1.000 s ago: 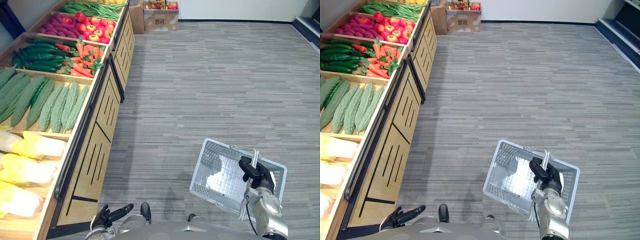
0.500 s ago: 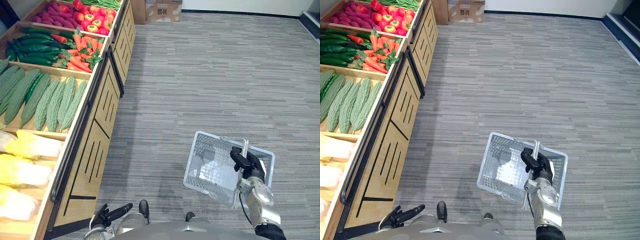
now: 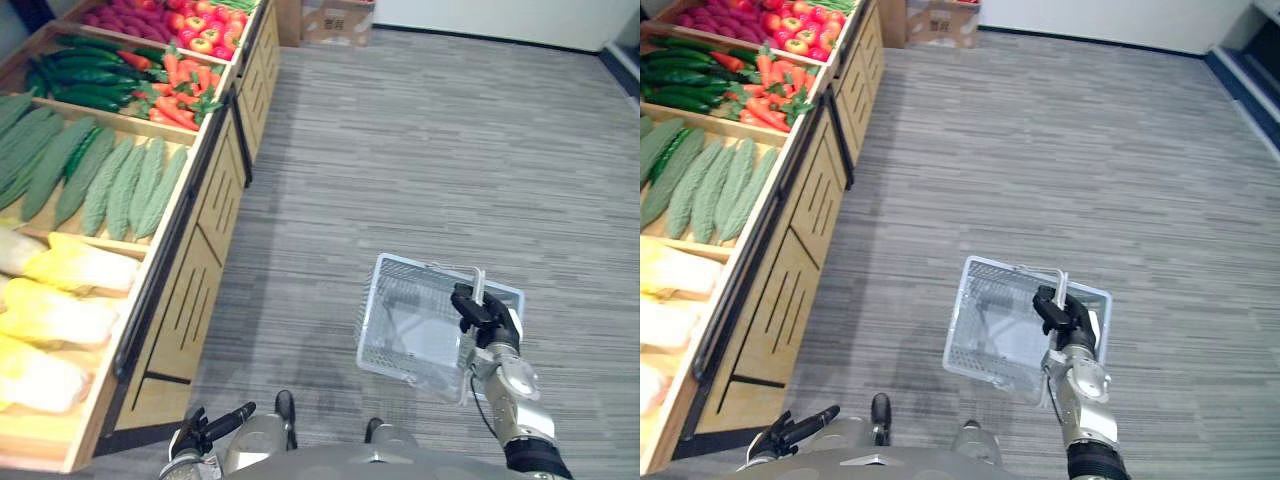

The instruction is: Pick vegetable in the basket

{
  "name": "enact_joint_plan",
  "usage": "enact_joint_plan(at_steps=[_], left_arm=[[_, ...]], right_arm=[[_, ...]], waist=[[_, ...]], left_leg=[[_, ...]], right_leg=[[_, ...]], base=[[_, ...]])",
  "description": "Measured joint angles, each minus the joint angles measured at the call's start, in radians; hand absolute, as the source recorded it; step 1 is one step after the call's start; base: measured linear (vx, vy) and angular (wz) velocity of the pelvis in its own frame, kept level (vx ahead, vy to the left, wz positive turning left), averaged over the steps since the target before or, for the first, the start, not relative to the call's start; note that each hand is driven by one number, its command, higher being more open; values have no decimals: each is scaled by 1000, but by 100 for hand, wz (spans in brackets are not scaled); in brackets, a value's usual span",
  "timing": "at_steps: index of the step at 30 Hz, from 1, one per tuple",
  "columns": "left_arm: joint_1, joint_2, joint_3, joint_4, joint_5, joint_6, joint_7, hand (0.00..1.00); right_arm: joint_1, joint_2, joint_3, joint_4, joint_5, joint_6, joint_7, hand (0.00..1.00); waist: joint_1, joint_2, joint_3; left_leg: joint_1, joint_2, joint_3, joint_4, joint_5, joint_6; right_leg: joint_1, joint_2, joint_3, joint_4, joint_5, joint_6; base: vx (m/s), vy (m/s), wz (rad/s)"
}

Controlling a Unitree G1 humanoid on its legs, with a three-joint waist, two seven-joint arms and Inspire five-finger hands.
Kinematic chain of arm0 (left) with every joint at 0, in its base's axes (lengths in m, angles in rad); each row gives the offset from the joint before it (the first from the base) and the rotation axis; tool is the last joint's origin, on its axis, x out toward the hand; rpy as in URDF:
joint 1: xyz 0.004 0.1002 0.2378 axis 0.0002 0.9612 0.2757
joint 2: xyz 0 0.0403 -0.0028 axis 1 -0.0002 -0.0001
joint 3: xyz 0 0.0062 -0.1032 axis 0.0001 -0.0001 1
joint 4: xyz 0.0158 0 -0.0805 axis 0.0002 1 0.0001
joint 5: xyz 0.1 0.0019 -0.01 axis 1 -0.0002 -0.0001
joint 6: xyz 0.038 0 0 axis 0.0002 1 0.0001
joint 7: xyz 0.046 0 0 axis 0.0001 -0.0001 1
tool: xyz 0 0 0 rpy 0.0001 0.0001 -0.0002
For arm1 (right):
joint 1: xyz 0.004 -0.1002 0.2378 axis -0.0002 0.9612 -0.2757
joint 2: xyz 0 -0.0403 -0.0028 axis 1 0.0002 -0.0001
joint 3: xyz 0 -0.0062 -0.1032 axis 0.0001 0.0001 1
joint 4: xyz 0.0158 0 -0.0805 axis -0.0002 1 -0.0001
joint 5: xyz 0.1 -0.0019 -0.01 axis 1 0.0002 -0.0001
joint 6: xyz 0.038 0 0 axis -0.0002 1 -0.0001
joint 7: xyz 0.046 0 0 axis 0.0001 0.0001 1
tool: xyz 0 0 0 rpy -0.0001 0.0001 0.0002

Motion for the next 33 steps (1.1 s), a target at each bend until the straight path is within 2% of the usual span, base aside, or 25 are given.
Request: enact_joint_plan(at_steps=[1,2,3,4,5,6,8,9,12,14,15,16,17,19,20,22,25,27,28,30,31,32,33], left_arm=[[-5,2,-1,1,1,0,1,100],[-6,10,-1,4,2,1,6,100],[-5,11,-1,5,2,2,8,100],[-2,14,-1,6,1,3,10,100],[0,18,-1,7,2,6,10,100],[1,21,-1,7,2,6,10,100],[9,22,-1,12,3,7,10,100],[5,20,-1,19,7,7,10,100],[-1,16,0,26,37,7,10,100],[1,2,5,27,43,7,10,100],[2,0,25,27,43,7,11,100],[-4,-5,35,33,46,7,12,100],[-4,-22,43,36,46,6,16,100],[-4,-46,44,37,46,6,14,100],[-8,-60,41,37,45,6,10,100],[-16,-72,32,34,44,5,0,100],[-35,-65,27,33,39,4,2,100],[-42,-59,16,26,29,4,2,100],[-45,-58,13,23,27,2,4,100],[-48,-55,11,23,23,3,9,100],[-50,-49,22,20,22,2,7,100],[-52,-45,22,16,22,-2,10,100],[-52,-46,20,14,22,-4,7,100]], right_arm=[[1,3,-10,1,-9,5,-7,0],[1,6,-1,0,-8,19,-8,0],[1,5,4,0,-8,19,-4,0],[2,6,9,0,-9,19,0,0],[10,5,10,0,-9,19,5,0],[12,5,10,1,-9,19,5,0],[11,5,8,1,-9,18,6,0],[12,5,2,1,-8,18,6,0],[11,5,-15,1,-8,18,7,0],[14,5,-22,1,-8,18,8,0],[16,5,-22,1,-8,18,14,0],[14,-2,-23,2,-8,18,16,0],[11,-10,-23,3,-7,18,18,0],[4,-19,-23,3,-7,18,25,0],[0,-24,-23,3,-7,18,26,0],[1,-38,-23,3,-5,18,26,0],[1,-47,-23,-3,3,15,25,0],[9,-47,-22,-7,7,15,25,0],[15,-48,-22,-7,8,15,24,0],[31,-48,-15,-8,8,15,25,0],[47,-48,-17,-10,10,15,24,0],[54,-47,-27,-9,10,15,12,0],[53,-47,-35,-9,10,15,3,0]], waist=[[3,20,12],[5,20,20],[4,16,24],[2,16,31],[0,26,40],[0,18,39],[1,15,42],[-2,17,43],[-4,17,41],[-5,30,40],[-6,29,36],[-7,42,35],[-8,73,20],[-20,97,6],[-31,102,3],[-39,102,2],[-50,93,0],[-49,88,0],[-49,89,1],[-46,87,2],[-37,60,17],[-33,58,18],[-32,59,17]], left_leg=[[-17,27,-26,66,-63,2],[-6,27,-29,83,-93,15],[-1,27,-32,82,-98,23],[24,32,-46,66,-100,32],[48,35,-61,44,-99,34],[61,34,-62,29,-98,34],[113,28,-63,-25,-88,24],[147,21,-64,-62,-75,32],[204,0,-67,-108,-75,28],[243,-5,-76,-138,-84,11],[260,-11,-84,-143,-99,-14],[265,-4,-93,-141,-107,-25],[263,23,-104,-144,-113,-42],[275,51,-116,-162,-113,-51],[287,61,-127,-175,-103,-70],[308,70,-131,-185,-87,-82],[303,68,-132,-127,-84,-84],[261,61,-116,-8,-78,-94],[225,64,-91,94,-63,-112],[180,76,-29,220,3,-107],[152,84,24,313,41,-87],[119,127,81,351,-47,-63],[97,149,96,339,-87,-65]], right_leg=[[18,19,-12,20,-11,-18],[16,25,2,93,-14,-54],[-2,22,9,138,-3,-70],[-69,24,35,260,19,-119],[-92,43,45,286,6,-100],[-103,48,45,280,6,-97],[-138,79,46,212,13,-85],[-158,101,51,133,29,-62],[-184,123,81,27,58,-29],[-183,142,90,-35,130,-50],[-177,151,90,-74,229,-67],[-169,157,80,-75,223,-80],[-160,182,64,-90,227,-88],[-148,205,41,-99,214,-109],[-139,212,32,-96,210,-116],[-121,220,19,-93,201,-125],[-97,215,14,-77,165,-119],[-70,202,3,-79,144,-108],[-47,192,-11,-82,129,-106],[1,179,-19,-102,121,-103],[54,146,-28,-136,120,-107],[85,128,-37,-153,118,-109],[89,121,-40,-152,118,-109]], base=[[19,101,39],[83,87,15],[111,103,9],[101,119,23],[120,125,23],[202,88,19],[251,43,9],[185,14,14],[288,-46,18],[419,-139,20],[350,-159,19],[352,-162,14],[282,-125,4],[325,-135,5],[289,-115,11],[228,-64,11],[165,-22,11],[137,-11,13],[123,-20,17],[136,-14,20],[228,6,38],[226,22,43],[211,61,45]])
